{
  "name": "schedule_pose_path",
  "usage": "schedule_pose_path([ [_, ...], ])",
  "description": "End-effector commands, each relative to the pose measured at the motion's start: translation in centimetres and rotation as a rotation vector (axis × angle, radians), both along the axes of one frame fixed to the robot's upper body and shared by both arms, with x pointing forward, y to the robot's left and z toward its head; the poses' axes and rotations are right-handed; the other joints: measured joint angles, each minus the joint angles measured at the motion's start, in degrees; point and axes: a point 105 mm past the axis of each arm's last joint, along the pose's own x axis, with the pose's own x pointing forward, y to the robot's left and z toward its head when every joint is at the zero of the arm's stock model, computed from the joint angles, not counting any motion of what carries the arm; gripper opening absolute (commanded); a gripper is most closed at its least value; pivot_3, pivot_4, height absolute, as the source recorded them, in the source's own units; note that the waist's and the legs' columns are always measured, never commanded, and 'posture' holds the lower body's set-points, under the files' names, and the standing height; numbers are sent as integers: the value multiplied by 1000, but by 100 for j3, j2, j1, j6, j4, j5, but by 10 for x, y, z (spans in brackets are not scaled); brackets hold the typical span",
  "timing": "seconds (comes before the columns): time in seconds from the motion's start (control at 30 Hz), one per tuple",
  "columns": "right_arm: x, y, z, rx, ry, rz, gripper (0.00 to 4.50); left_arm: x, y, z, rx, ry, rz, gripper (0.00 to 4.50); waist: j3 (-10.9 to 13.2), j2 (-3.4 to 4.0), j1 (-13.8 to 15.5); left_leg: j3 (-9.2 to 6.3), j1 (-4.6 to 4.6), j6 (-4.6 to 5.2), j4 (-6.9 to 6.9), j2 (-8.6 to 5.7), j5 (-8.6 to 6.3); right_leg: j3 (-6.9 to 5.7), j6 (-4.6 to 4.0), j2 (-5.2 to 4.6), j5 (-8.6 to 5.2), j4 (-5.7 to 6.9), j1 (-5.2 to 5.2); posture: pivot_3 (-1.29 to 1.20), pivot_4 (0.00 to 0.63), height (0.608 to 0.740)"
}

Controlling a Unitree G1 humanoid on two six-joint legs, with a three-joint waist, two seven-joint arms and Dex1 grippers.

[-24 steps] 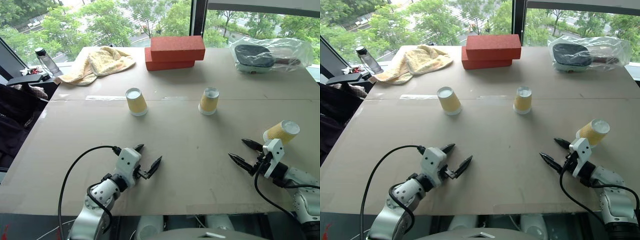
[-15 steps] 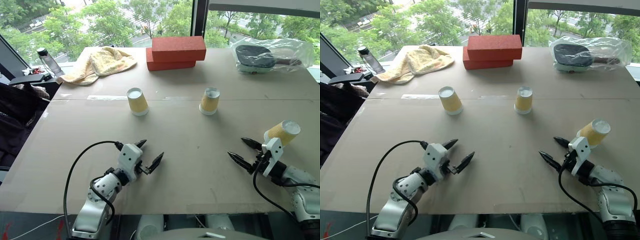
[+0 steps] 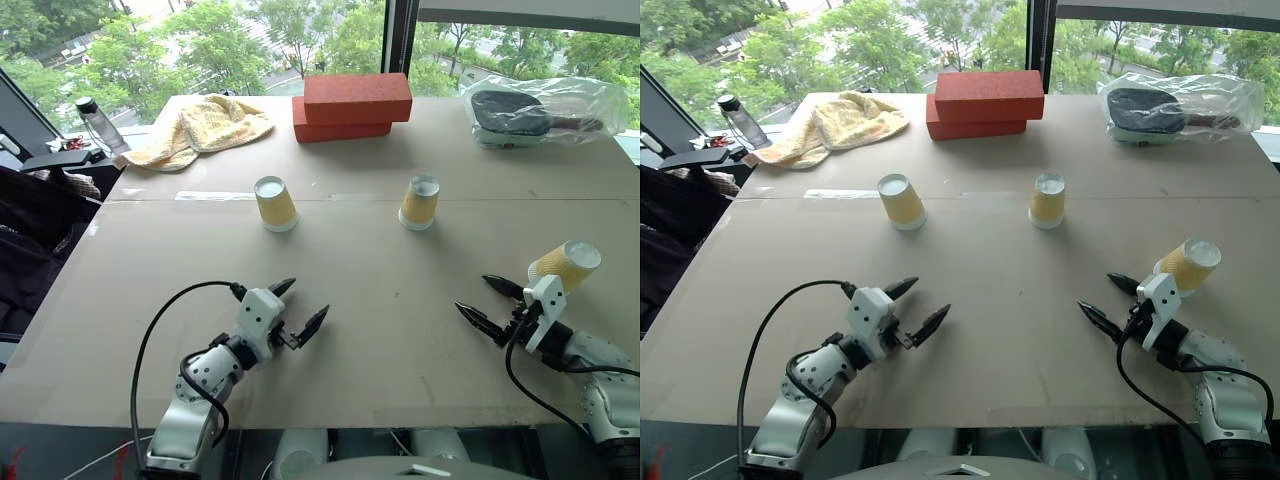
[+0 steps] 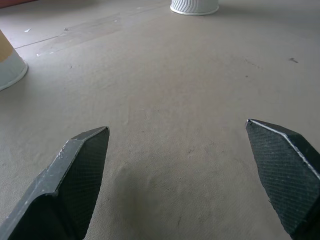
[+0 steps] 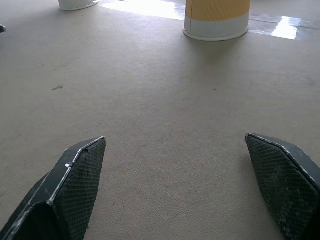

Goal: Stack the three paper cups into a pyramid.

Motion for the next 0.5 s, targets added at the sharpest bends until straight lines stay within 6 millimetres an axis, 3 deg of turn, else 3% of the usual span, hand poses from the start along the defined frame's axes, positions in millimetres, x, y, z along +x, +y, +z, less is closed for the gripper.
schedule_pose_path([
  [0.03, 3, -7, 10, -8, -49, -18, 4424, 0, 2, -5, 8, 19, 2, 4500, 0, 0, -1, 0, 0, 0, 0, 0, 0, 0, 0, 0, 0, 0, 0, 0, 150, 730],
  [0.13, 3, -7, 14, -7, -82, -33, 4424, 2, 0, -3, 17, 10, -25, 4500, 0, 0, 1, 0, 0, 0, 0, 0, 0, 0, 0, 0, 0, 0, 0, 0, 150, 730],
  [0.23, 5, -12, 30, -16, -197, -95, 4424, 10, -9, 17, -11, -61, -104, 4500, 1, 0, 6, -2, -3, 0, 0, -1, 0, -5, 0, 1, 0, 0, -1, 0, 150, 730],
  [0.3, 9, -23, 57, -64, -354, -195, 4424, 23, -30, 48, -4, -154, -260, 4500, 6, -4, 23, -2, -6, 0, 1, -1, 0, -5, 1, 2, 0, 0, -2, 0, 150, 730],
  [0.4, 7, -43, 92, -54, -500, -368, 4424, 22, -58, 93, -42, -184, -529, 4500, 7, -5, 9, -18, -34, -4, 14, -9, 3, -38, 3, 3, 2, 0, -9, 0, 150, 730],
  [0.5, 1, -65, 109, -53, -555, -514, 4424, 25, -68, 116, 6, -202, -657, 4500, 7, -5, -14, -12, -34, -29, 15, -15, 17, -33, 7, 1, 2, -4, -9, 0, 150, 730],
])
